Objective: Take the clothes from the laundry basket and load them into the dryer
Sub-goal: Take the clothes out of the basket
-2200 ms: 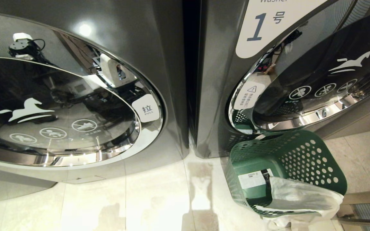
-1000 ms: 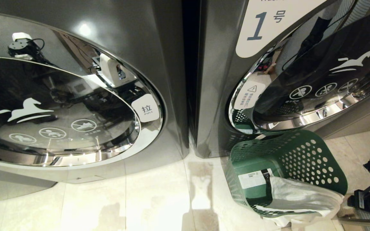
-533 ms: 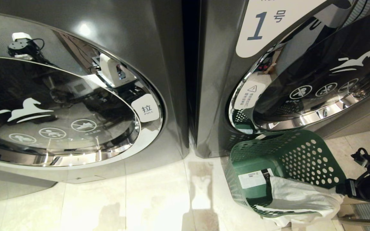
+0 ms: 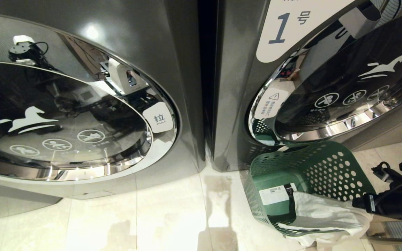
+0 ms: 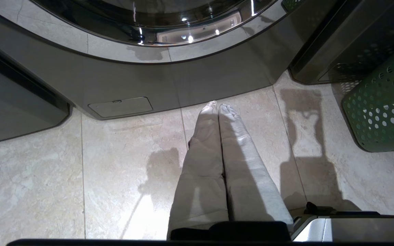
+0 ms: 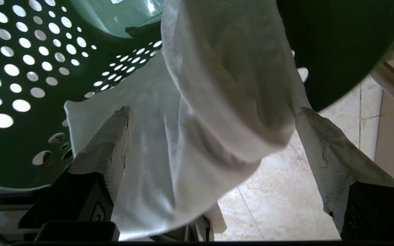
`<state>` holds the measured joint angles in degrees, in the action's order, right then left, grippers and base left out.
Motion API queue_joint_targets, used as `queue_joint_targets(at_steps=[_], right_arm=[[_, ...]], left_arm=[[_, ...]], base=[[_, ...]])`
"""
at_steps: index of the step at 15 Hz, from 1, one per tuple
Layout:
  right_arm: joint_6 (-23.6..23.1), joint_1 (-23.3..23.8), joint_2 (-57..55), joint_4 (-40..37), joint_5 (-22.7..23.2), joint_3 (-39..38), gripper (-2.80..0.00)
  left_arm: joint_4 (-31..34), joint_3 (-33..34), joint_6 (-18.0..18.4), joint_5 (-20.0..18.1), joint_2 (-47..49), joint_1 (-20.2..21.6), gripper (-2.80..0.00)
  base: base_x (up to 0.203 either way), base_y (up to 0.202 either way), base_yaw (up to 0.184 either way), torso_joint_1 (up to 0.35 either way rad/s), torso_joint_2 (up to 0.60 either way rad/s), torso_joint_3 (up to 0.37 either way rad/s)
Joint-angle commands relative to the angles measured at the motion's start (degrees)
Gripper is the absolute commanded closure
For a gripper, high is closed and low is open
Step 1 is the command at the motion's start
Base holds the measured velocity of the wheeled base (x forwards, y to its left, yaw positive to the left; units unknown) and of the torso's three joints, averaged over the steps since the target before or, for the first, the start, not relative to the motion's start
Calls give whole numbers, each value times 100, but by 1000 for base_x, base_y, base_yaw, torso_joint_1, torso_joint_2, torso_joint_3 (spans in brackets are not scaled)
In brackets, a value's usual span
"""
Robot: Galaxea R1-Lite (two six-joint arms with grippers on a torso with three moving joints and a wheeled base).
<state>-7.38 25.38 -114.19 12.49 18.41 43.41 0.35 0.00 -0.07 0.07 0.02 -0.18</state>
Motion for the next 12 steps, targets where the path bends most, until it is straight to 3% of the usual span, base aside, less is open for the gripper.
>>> queue_joint_targets(at_steps=[1,8,12], right_arm=[[-16,-29,-260,143,14,-5,-280],[-88,-314,-602,552,371,119,-280],[-993,-441,-848,346,252,153,-280]], left_arm=[[0,9,-1,1,-11,1,0],[0,9,-1,1,-11,1,0],[0,9,-1,1,-11,1,0]], base=[[0,0,0,0,0,0],[0,0,0,0,0,0],[0,0,0,0,0,0]])
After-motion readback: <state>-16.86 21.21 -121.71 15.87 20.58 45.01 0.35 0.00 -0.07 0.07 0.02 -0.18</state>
